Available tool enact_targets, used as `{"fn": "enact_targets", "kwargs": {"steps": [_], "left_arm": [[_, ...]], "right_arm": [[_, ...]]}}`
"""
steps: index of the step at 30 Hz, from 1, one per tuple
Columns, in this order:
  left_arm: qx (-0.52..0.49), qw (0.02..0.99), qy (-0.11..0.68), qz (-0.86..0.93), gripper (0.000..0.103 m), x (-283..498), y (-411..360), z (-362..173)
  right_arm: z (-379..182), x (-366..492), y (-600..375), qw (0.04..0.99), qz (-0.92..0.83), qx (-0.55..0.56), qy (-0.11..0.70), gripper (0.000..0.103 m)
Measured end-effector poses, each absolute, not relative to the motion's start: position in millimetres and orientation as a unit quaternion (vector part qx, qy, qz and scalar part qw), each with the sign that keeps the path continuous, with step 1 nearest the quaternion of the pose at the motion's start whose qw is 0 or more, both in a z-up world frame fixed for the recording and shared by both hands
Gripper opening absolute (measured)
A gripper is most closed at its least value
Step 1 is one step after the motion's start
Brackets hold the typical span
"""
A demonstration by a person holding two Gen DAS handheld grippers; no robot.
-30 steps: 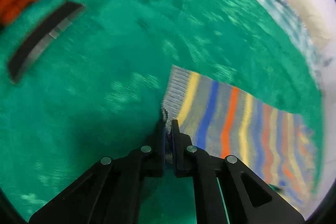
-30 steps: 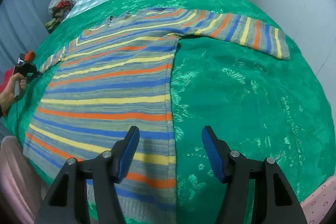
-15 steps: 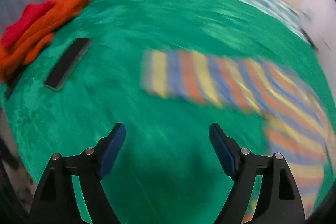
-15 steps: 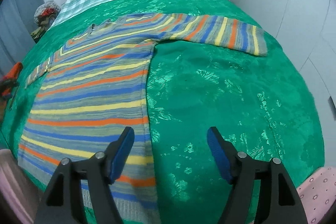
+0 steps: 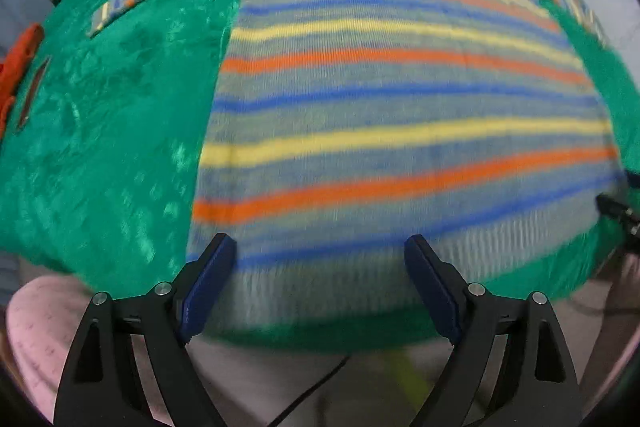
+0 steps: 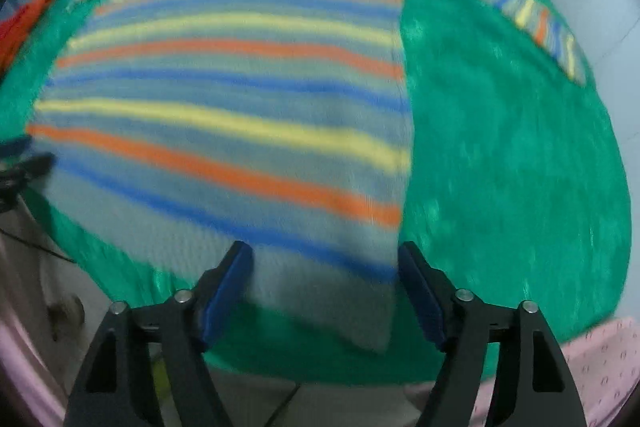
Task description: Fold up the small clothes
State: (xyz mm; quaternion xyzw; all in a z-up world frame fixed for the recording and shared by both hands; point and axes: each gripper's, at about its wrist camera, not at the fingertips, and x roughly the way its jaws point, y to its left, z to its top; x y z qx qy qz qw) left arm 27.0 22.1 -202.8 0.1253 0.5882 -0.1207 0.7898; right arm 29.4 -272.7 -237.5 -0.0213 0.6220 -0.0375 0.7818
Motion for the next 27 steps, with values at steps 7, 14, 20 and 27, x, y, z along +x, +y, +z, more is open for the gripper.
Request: {"fn": "enact_targets", "kwargs": {"steps": [7, 14, 20, 27], "left_arm": [[0.092, 0.811, 0.565, -0.123, 0.09, -1.5, 33.3, -155.1], [0.052, 0.859, 0.491, -0.137, 0.095, 21.6, 28.7, -99.3], [0.037, 0.867, 0.478, -0.139, 0.095, 31.5, 30.8, -94.9], [0.032, 0.864, 0.485, -0.134, 0.095, 27.4, 31.1, -102.9]], "right_arm": [[-187.6, -0.9, -271.3, 0.81, -0.088, -0.034, 0.579, 0.078], [-145.4, -5.5, -255.9, 0.851, -0.12, -0.031, 0.51, 0.079], [-127.4, -0.8, -252.2, 0.859, -0.129, -0.024, 0.495, 0.079], [-119.2, -1.0, -249.2, 0.862, -0.142, -0.041, 0.485, 0.079]]}}
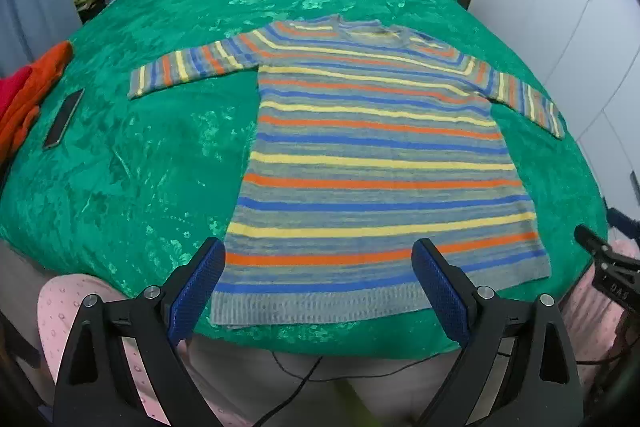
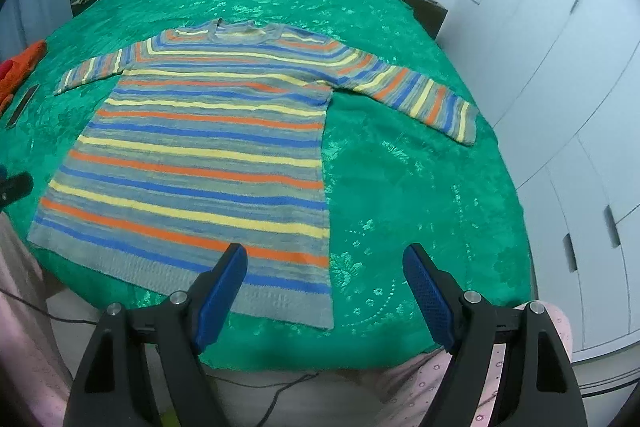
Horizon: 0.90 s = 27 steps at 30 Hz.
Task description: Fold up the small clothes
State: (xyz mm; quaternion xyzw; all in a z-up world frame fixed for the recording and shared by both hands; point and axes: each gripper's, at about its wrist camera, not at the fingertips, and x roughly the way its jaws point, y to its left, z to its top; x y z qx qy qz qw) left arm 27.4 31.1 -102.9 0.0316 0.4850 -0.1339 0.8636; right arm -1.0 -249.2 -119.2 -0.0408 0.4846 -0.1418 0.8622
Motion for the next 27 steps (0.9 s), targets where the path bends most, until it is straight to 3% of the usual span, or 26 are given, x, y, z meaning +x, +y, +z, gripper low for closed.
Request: {"fn": "enact_targets", "kwargs": {"steps": [27], "left_arm": [[0.04, 0.867, 0.483, -0.118, 0.095, 25.7, 27.6, -106.5]], "right_arm": [[-109.3, 5.1, -251.3, 0.865, -0.162, -0.055, 0.472, 0.079]]}}
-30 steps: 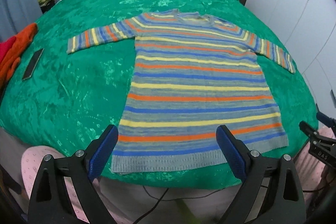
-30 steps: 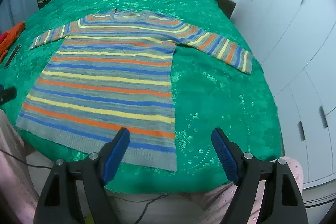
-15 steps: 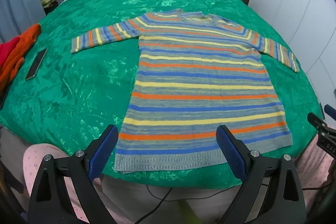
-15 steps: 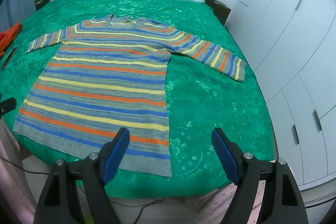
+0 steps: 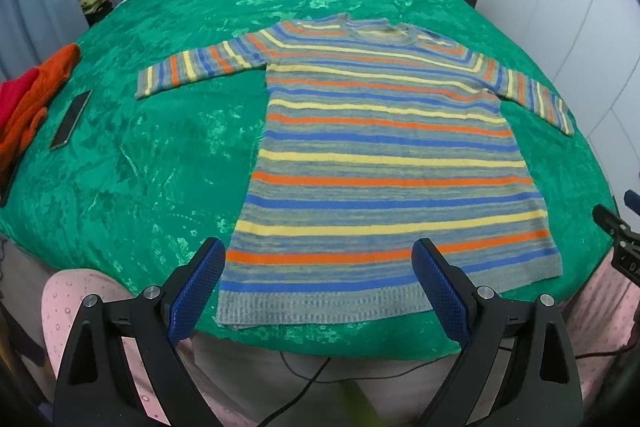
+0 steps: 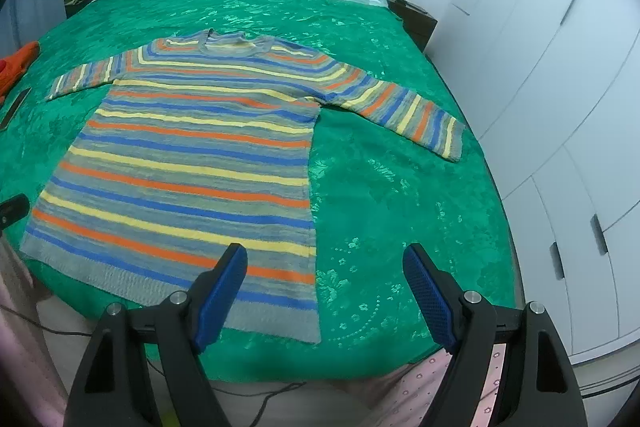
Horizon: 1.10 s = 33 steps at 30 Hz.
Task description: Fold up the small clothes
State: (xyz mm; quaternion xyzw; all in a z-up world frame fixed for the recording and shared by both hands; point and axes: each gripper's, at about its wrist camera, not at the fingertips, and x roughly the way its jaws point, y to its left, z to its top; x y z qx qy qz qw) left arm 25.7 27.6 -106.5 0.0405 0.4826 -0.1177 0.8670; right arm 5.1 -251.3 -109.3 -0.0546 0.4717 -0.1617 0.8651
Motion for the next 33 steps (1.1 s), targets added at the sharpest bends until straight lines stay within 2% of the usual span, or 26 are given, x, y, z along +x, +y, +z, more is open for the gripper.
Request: {"fn": "enact_targets", "kwargs": {"steps": [33], "left_arm": [[0.045, 0.866, 0.486, -0.107, 0.095, 55.0, 16.8, -115.4]], "right_arm": [[-117.3, 29.7, -271.1, 0.856, -0.179, -0.053, 0.482, 0.079]]}}
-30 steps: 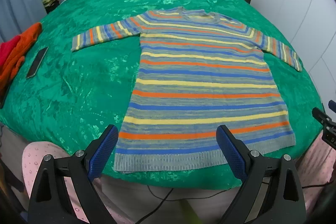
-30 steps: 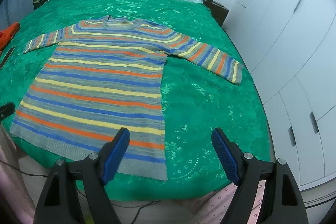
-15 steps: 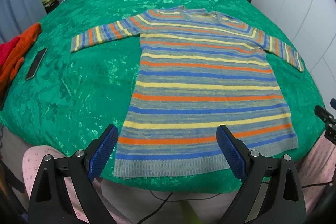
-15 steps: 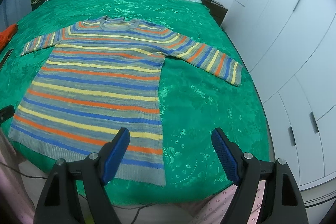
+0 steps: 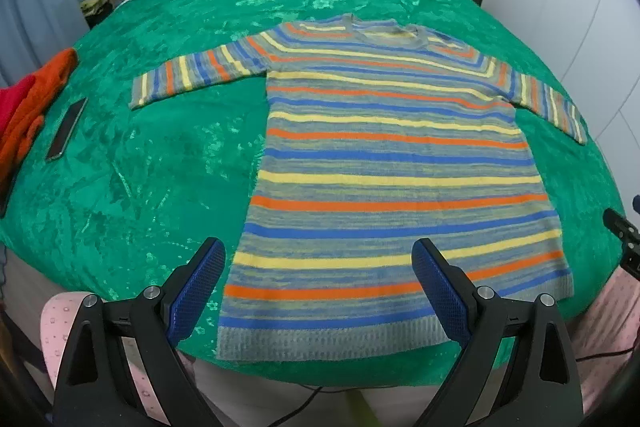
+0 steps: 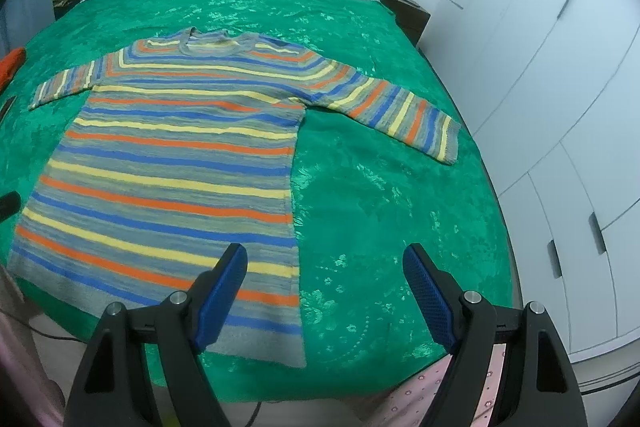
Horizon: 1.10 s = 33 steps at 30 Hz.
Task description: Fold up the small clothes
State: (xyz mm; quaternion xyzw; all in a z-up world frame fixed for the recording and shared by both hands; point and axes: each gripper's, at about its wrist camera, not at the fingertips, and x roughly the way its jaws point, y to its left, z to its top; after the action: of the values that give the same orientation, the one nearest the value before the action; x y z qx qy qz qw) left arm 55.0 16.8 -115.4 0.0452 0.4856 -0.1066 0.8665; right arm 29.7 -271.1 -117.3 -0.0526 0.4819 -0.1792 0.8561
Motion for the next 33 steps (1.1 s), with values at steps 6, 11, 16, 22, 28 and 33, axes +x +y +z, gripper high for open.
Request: {"fn": "enact_targets", "kwargs": {"steps": [6, 11, 16, 22, 28, 33], "left_arm": [[0.051, 0.864, 0.49, -0.105, 0.095, 57.2, 10.8, -121.1], [0.053, 0.861, 0.497, -0.097, 0.095, 60.0, 11.5, -129.5], [0.05, 0.858, 0.504, -0.084, 0.095, 62.8, 21.0, -136.2], [0.038, 0.857, 0.511, -0.062, 0.095, 69.1, 34.3, -142.8], [0.033, 0.85, 0.523, -0.043, 0.095, 74.4, 43.3, -160.1], [0.031, 0.848, 0.528, -0.028, 0.095, 78.1, 51.3, -174.9]], "right_arm": [[-120.4, 34.1, -281.5, 0.853, -0.186, -0.052, 0.485, 0.079], [-124.8, 44.4, -307.0, 0.865, -0.143, 0.004, 0.481, 0.079], [-136.4, 67.6, -430.5, 0.888, -0.087, 0.203, 0.402, 0.079], [-168.0, 105.6, -595.0, 0.838, -0.159, 0.362, 0.377, 0.078], [-206.1, 142.3, -627.2, 0.806, -0.156, 0.401, 0.406, 0.07], [-225.6, 162.9, -623.7, 0.798, -0.157, 0.387, 0.435, 0.047]]}}
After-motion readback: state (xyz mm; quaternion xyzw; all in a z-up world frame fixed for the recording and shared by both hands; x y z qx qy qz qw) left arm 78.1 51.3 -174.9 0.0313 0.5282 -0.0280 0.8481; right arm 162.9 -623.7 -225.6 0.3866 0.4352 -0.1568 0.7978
